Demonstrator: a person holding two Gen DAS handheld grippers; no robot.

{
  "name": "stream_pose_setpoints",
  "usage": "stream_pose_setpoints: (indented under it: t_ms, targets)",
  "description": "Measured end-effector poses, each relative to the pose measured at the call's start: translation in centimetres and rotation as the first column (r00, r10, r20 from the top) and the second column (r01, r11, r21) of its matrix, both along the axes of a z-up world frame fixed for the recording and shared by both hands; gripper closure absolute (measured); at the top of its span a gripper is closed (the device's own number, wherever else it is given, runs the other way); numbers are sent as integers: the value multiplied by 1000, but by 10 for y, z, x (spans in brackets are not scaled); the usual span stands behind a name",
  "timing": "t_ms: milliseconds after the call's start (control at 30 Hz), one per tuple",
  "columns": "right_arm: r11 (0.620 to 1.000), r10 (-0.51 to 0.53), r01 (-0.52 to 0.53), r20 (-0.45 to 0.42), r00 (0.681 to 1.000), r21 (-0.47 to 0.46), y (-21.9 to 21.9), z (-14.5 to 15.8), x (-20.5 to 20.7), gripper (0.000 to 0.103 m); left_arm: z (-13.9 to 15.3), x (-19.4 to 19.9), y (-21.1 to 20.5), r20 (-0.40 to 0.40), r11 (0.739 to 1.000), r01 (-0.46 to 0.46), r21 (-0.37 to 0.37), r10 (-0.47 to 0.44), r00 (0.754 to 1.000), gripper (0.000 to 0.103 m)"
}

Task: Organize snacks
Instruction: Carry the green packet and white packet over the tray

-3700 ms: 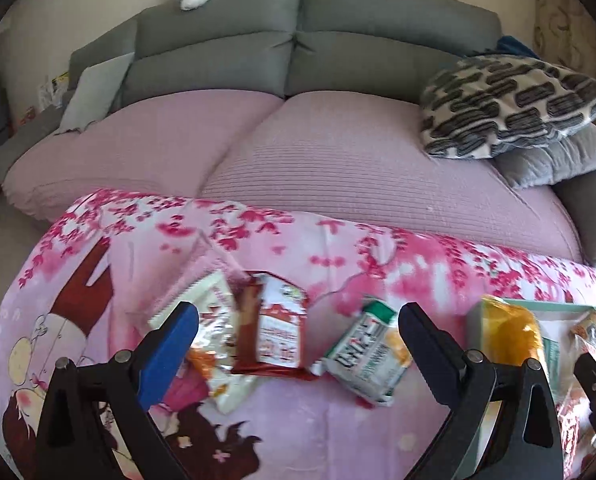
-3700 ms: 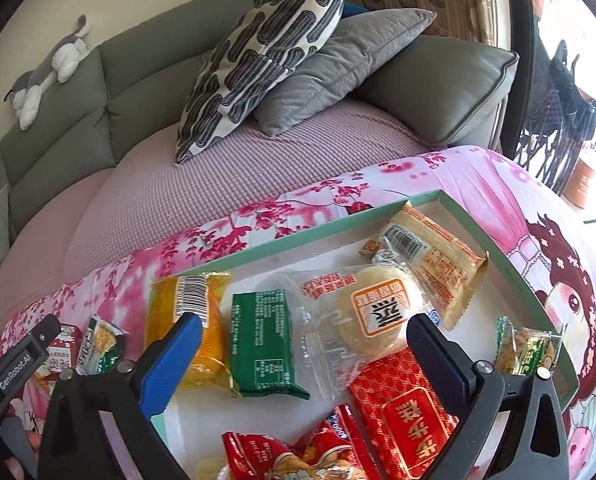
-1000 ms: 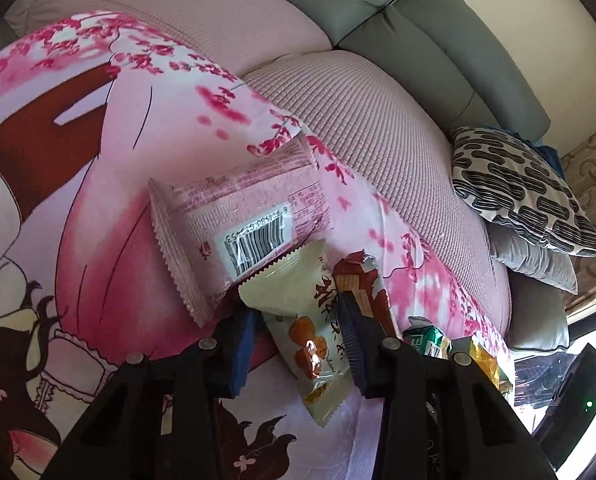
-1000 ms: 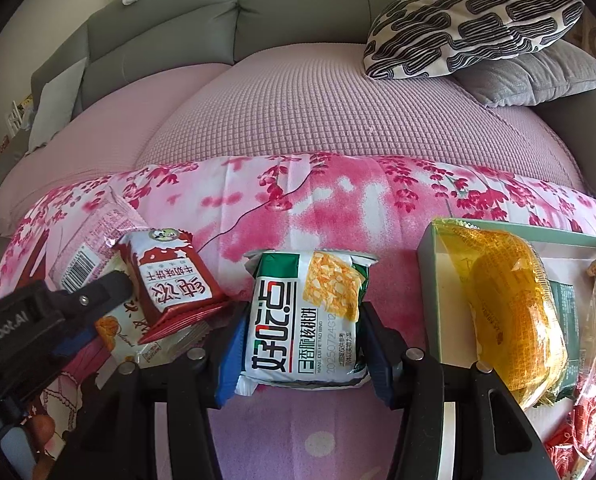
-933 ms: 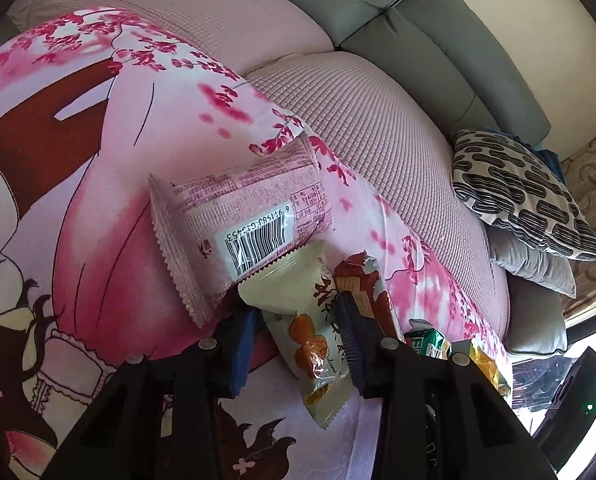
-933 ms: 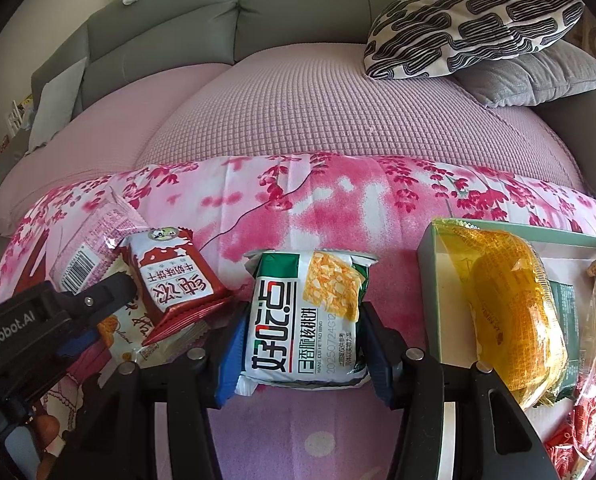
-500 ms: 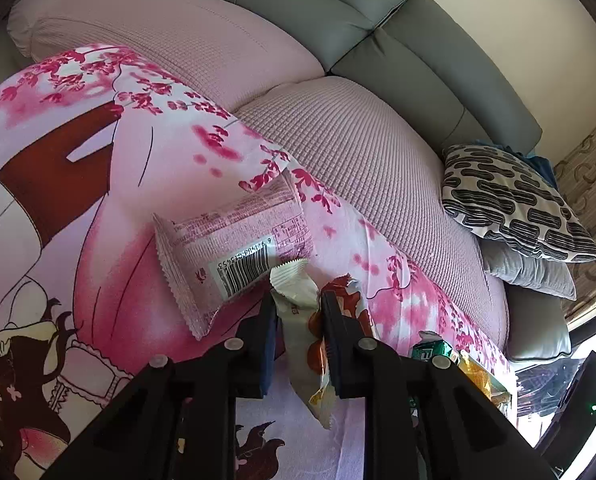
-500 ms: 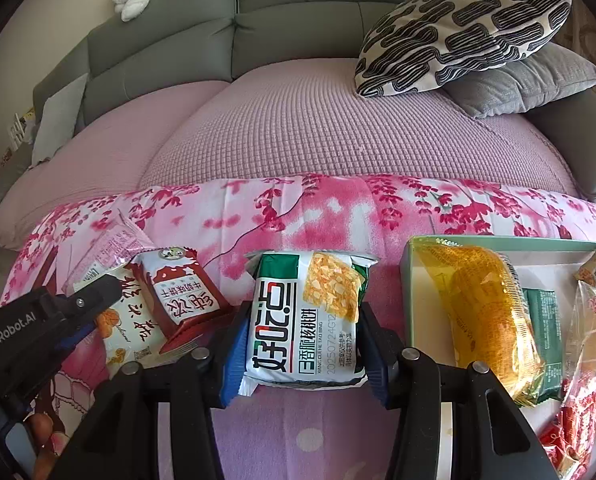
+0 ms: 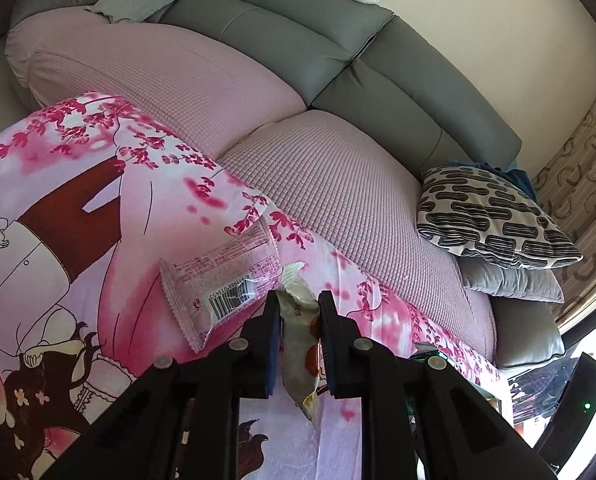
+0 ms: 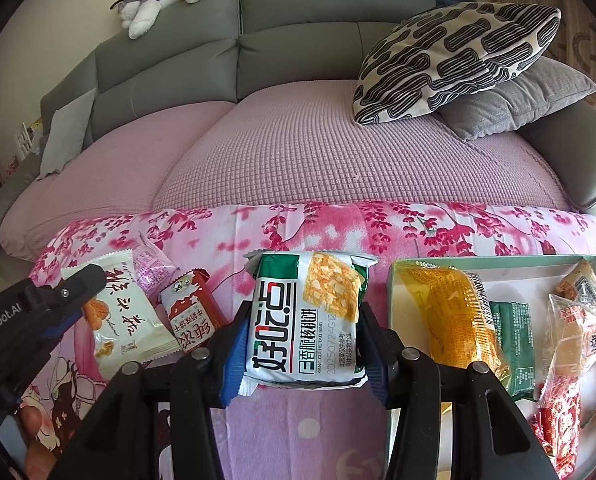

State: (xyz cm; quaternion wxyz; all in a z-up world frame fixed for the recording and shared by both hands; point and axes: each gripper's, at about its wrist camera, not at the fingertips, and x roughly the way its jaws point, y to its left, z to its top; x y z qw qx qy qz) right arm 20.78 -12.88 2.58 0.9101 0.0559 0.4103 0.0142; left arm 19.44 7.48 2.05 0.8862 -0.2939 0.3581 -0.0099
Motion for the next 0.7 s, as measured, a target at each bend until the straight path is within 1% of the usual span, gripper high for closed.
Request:
stream_pose_setpoints:
  t_ms: [167,333,533,700]
  targets:
    - [1000,-18,18,23,1000,9,-9,10,-6,50,16,-7,-6,51,1000,25,-4,-24,998,84]
    - [998,-66,66,32,997,14,-26,18,-11,50,28,-10,-23,88,997,81,-3,-80,993,84]
    - [984,-180,180,38,983,9,-66,26,-15,50,42,-11,-53,132,983,182,-6,-180,975,84]
    - [950,-311,311,28,950,13,-112,27,-23,50,49,-11,-81,156,959,284,-9,-279,948,84]
